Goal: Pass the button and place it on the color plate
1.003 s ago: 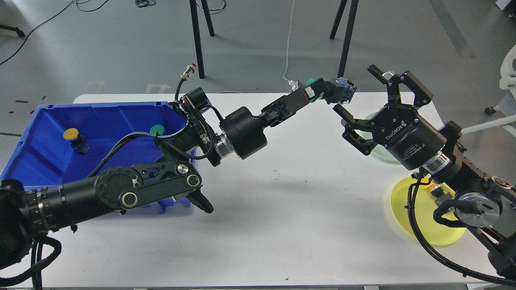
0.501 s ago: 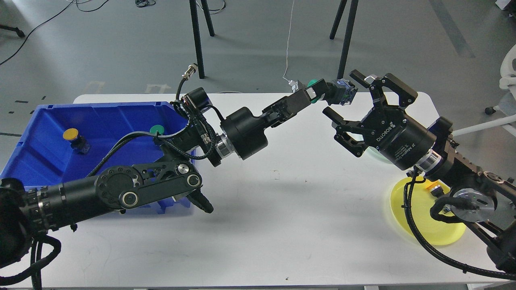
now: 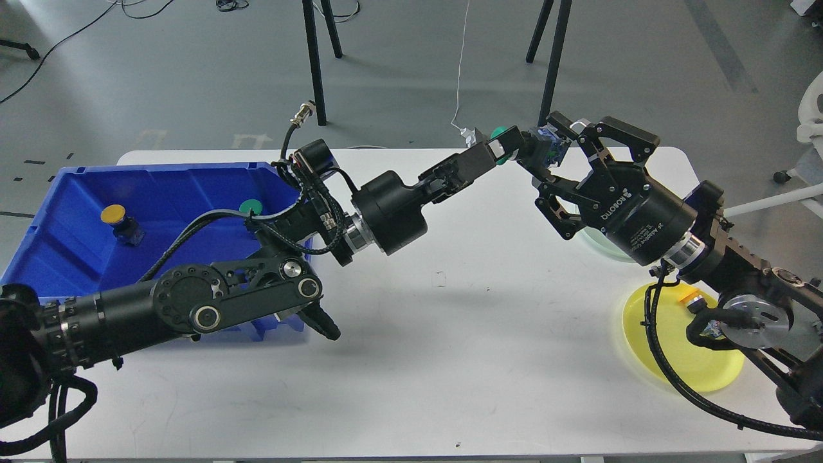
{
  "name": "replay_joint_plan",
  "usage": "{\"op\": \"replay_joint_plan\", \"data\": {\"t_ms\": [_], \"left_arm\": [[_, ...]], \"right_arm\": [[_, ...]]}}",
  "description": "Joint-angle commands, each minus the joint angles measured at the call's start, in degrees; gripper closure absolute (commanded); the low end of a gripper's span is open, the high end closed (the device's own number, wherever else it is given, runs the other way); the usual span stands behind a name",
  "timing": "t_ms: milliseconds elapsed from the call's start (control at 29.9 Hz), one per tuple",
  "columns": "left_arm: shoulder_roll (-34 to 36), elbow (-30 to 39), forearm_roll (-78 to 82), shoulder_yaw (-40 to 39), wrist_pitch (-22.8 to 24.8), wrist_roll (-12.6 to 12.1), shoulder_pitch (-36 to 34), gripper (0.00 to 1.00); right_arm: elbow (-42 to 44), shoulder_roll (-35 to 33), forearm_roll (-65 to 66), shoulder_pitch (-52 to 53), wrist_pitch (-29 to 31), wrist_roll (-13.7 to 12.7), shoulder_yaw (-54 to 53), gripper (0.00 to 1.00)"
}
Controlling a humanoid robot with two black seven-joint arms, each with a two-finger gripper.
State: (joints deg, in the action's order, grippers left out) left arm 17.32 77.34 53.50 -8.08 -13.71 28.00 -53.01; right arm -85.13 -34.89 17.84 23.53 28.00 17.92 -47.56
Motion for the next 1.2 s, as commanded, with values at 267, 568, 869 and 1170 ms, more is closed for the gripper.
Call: {"op": "replay_joint_plan", "data": {"t_ms": [267, 568, 869, 1170], "left_arm": [[0.00, 0.00, 0.02, 0.00, 0.00, 0.00, 0.10, 0.86], [0.00, 0.00, 0.02, 0.00, -0.18, 0.00, 0.19, 0.73], [-0.09, 0.09, -0.07, 0.00, -0.35, 0.00, 0.37, 0.44], [0.00, 0.09, -0.59, -0.09, -0.18, 0.00, 0.19, 0.31]], "right_arm": [[-0.13, -0.09, 0.17, -0.06, 0.00, -0.07, 0.01, 0.80], [-0.13, -0.09, 0.26, -0.06, 0.00, -0.07, 0.01, 0.88], [-0.21, -0.09, 0.35, -0.24, 0.00, -0.07, 0.01, 0.93], [-0.30, -0.18, 0.26, -0.85, 0.00, 0.01, -0.60, 0.93]]}}
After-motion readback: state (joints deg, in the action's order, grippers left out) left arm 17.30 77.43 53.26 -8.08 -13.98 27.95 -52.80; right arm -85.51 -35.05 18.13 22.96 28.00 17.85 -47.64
